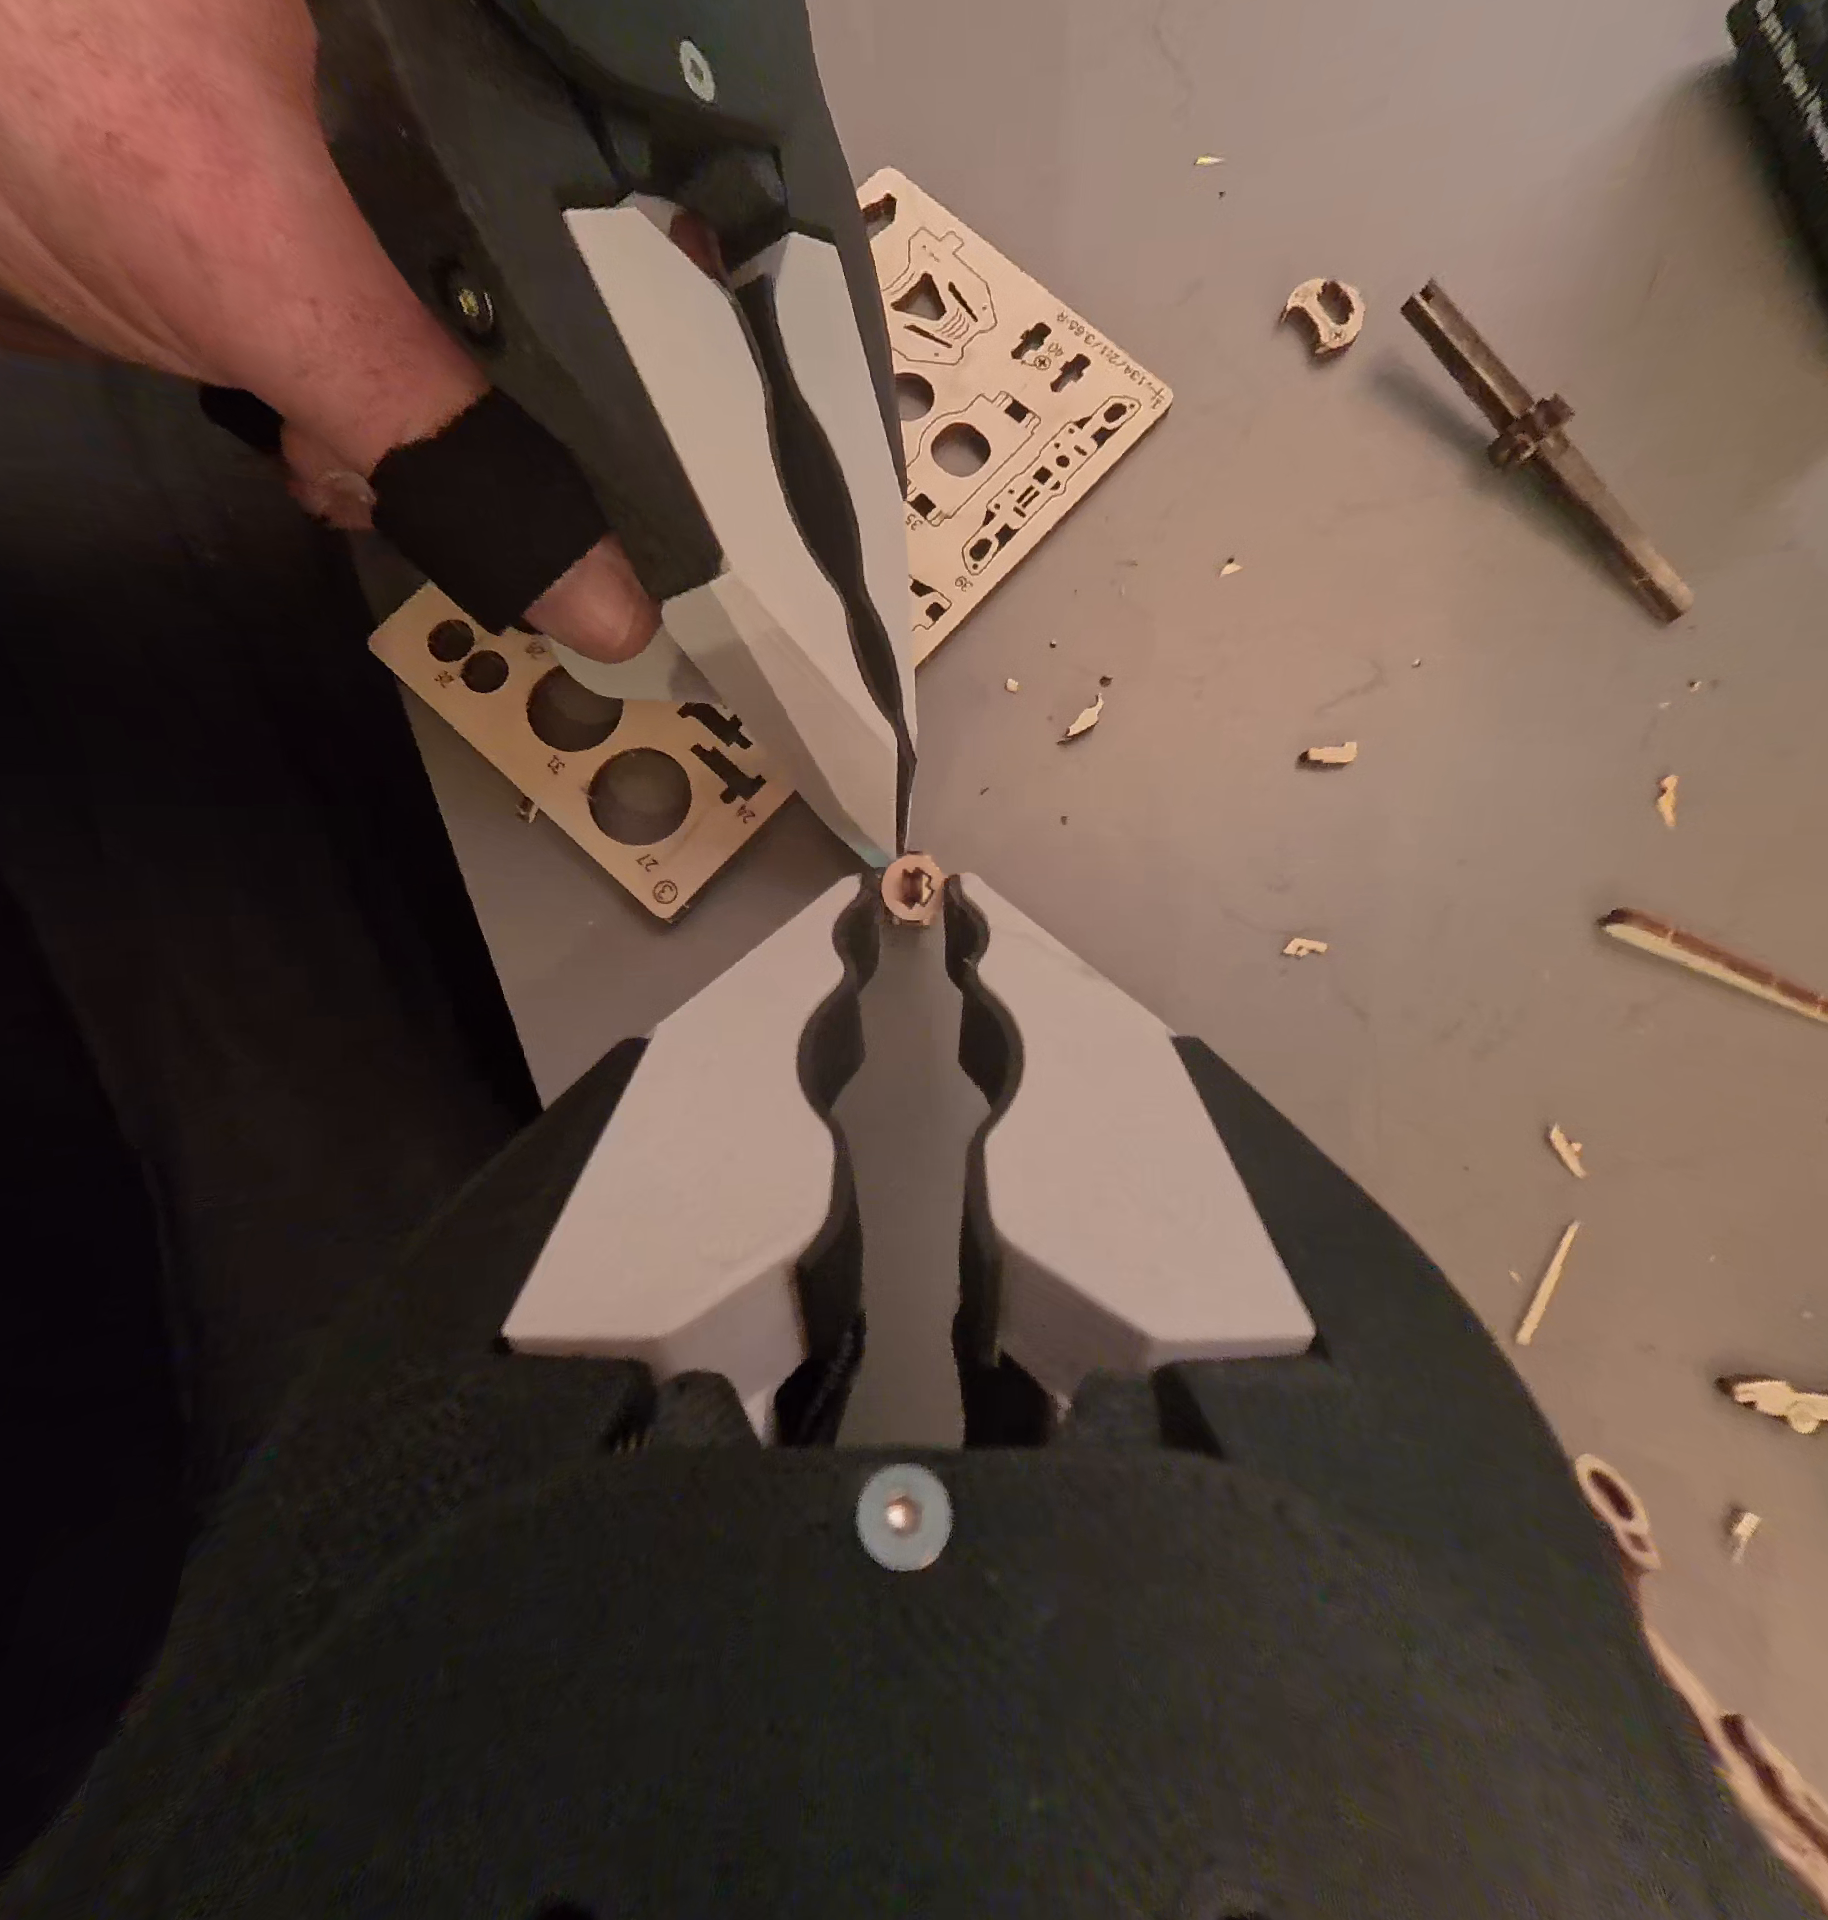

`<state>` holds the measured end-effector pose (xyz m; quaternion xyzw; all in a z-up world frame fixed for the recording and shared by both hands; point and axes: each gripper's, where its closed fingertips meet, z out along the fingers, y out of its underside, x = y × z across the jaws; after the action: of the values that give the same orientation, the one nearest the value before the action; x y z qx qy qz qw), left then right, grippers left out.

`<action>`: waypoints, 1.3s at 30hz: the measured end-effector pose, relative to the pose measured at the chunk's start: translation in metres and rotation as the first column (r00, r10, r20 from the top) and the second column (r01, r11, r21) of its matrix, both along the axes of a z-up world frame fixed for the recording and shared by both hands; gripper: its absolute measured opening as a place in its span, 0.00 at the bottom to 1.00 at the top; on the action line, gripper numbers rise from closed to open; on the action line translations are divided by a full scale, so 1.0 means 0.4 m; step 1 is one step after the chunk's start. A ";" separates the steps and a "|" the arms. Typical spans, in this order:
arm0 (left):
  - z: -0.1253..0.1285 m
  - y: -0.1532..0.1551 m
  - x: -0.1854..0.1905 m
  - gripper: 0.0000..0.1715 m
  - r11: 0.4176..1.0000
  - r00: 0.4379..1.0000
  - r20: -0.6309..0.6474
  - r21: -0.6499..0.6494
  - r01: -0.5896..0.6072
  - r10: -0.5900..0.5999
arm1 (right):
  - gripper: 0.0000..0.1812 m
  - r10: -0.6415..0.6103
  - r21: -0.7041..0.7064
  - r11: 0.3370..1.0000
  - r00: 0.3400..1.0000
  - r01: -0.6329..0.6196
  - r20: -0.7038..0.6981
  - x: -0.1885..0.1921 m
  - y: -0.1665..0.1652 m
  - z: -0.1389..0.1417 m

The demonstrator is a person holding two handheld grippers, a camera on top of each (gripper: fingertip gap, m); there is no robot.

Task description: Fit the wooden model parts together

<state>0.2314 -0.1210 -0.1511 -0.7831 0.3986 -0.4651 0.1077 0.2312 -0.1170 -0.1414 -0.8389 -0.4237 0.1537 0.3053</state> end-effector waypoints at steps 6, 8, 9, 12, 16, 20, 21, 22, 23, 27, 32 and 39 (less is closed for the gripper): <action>0.001 0.004 0.002 0.00 1.000 1.000 0.008 -0.003 -0.001 0.001 | 0.05 0.101 0.019 0.995 0.994 -0.100 -0.032 -0.002 -0.001 0.011; 0.001 0.005 0.004 0.00 1.000 1.000 0.009 0.000 0.002 -0.002 | 0.05 0.148 0.040 0.988 0.989 -0.147 -0.010 -0.002 -0.001 0.014; 0.001 0.005 0.004 0.00 1.000 1.000 0.009 0.000 0.002 -0.002 | 0.05 0.165 0.040 0.986 0.986 -0.165 -0.001 -0.004 -0.002 0.014; 0.002 0.005 0.004 0.00 1.000 1.000 0.014 0.003 -0.001 0.001 | 0.05 0.205 0.045 0.977 0.978 -0.206 0.032 -0.009 -0.004 0.002; 0.003 0.005 0.004 0.00 1.000 1.000 0.018 -0.004 0.000 0.001 | 0.05 0.205 0.050 0.977 0.977 -0.208 0.061 -0.003 0.000 -0.007; 0.003 0.006 0.004 0.00 1.000 1.000 0.020 -0.008 -0.002 0.002 | 0.05 0.206 0.054 0.976 0.976 -0.210 0.077 0.000 0.003 -0.009; 0.003 0.006 0.004 0.00 1.000 1.000 0.021 -0.009 -0.002 0.002 | 0.05 0.209 0.057 0.975 0.974 -0.215 0.086 0.001 0.003 -0.011; 0.003 0.006 0.004 0.00 1.000 1.000 0.021 -0.008 -0.002 0.002 | 0.05 0.212 0.059 0.974 0.973 -0.217 0.088 -0.001 0.003 -0.012; 0.003 0.006 0.004 0.00 1.000 1.000 0.021 -0.007 -0.002 0.002 | 0.05 0.213 0.059 0.974 0.973 -0.219 0.089 -0.002 0.003 -0.013; 0.003 0.007 0.004 0.00 1.000 1.000 0.020 -0.005 -0.004 0.004 | 0.05 0.223 0.070 0.971 0.970 -0.230 0.096 -0.002 0.004 -0.015; 0.004 0.007 0.003 0.00 1.000 1.000 0.022 -0.002 -0.006 0.006 | 0.05 0.264 0.087 0.958 0.959 -0.273 0.107 -0.002 0.010 -0.015; 0.010 0.011 -0.003 0.00 1.000 0.999 0.038 -0.004 -0.015 0.015 | 0.05 0.297 0.094 0.948 0.950 -0.305 0.094 -0.006 0.002 -0.014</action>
<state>0.2302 -0.1166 -0.1470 -0.7772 0.3900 -0.4797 0.1172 0.2289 -0.1162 -0.1468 -0.7522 -0.5660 0.1426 0.3059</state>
